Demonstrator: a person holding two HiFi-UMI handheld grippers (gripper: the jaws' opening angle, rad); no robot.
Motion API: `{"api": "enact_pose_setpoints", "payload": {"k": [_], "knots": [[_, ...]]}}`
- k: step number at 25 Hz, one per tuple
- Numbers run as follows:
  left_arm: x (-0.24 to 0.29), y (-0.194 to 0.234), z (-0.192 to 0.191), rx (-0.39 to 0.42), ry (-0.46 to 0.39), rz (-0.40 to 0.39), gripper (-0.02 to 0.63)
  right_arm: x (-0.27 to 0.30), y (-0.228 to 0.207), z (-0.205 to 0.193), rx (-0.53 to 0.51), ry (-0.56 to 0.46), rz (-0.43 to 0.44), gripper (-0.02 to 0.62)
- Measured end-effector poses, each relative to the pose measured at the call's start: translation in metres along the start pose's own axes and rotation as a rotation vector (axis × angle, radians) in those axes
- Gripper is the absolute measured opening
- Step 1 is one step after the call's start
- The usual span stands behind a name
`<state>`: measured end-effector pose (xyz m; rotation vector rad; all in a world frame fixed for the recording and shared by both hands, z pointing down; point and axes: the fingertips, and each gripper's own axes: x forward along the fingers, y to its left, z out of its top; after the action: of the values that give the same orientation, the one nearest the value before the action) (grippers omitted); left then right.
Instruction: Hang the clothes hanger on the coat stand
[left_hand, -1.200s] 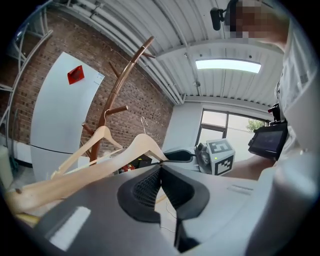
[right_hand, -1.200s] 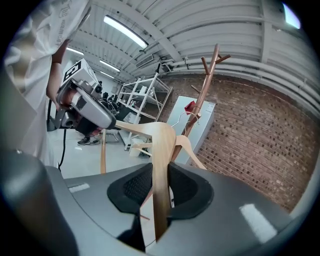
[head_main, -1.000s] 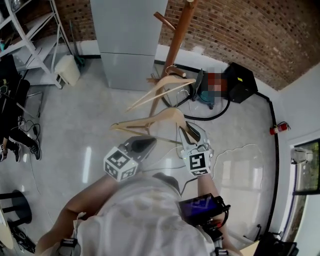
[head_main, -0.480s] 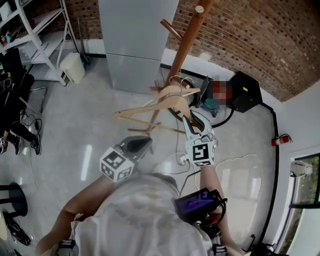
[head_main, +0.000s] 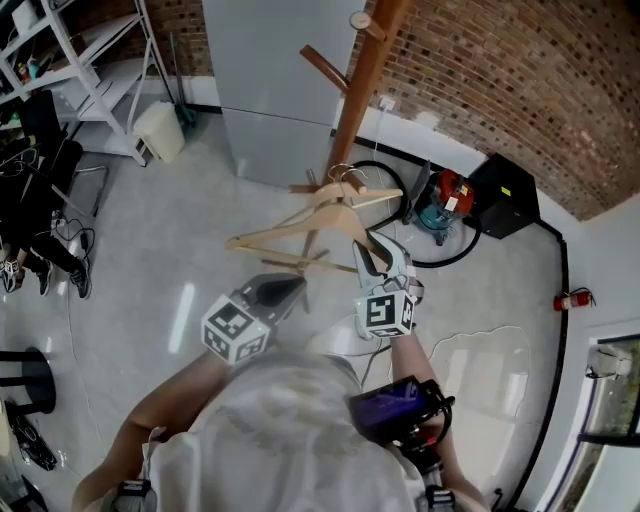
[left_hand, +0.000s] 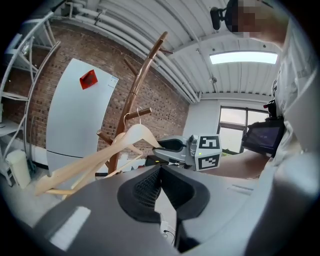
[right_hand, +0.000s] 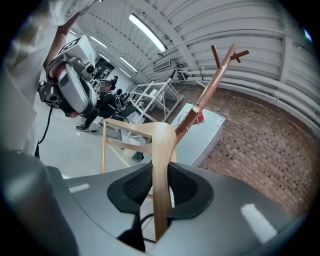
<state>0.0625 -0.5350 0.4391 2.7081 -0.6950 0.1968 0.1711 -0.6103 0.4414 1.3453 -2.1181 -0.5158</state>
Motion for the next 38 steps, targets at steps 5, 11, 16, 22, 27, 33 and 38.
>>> {"api": "enact_pose_setpoints", "payload": {"k": [5,11,16,22,27,33,38], "knots": [[0.007,0.002,0.003,0.001,0.007,0.043,0.002,0.013,0.003,-0.011,-0.017,-0.031,0.033,0.111],[0.013,0.004,-0.003,-0.012,0.019,0.103,0.002,0.027,0.004,-0.024,-0.019,-0.061,0.043,0.112],[0.020,0.001,-0.006,-0.025,0.022,0.138,0.002,0.040,0.003,-0.027,-0.049,-0.072,0.050,0.114],[0.030,-0.003,-0.009,-0.052,0.014,0.169,0.002,0.053,0.001,-0.033,-0.091,-0.076,0.064,0.115],[0.036,-0.006,-0.007,-0.055,-0.005,0.206,0.002,0.059,-0.004,-0.040,-0.099,-0.080,0.081,0.120],[0.035,-0.005,-0.005,-0.057,-0.015,0.250,0.002,0.059,-0.013,-0.046,-0.085,-0.072,0.070,0.161],[0.044,-0.009,-0.007,-0.058,-0.009,0.266,0.002,0.054,-0.022,-0.048,-0.063,-0.098,0.065,0.160]]}}
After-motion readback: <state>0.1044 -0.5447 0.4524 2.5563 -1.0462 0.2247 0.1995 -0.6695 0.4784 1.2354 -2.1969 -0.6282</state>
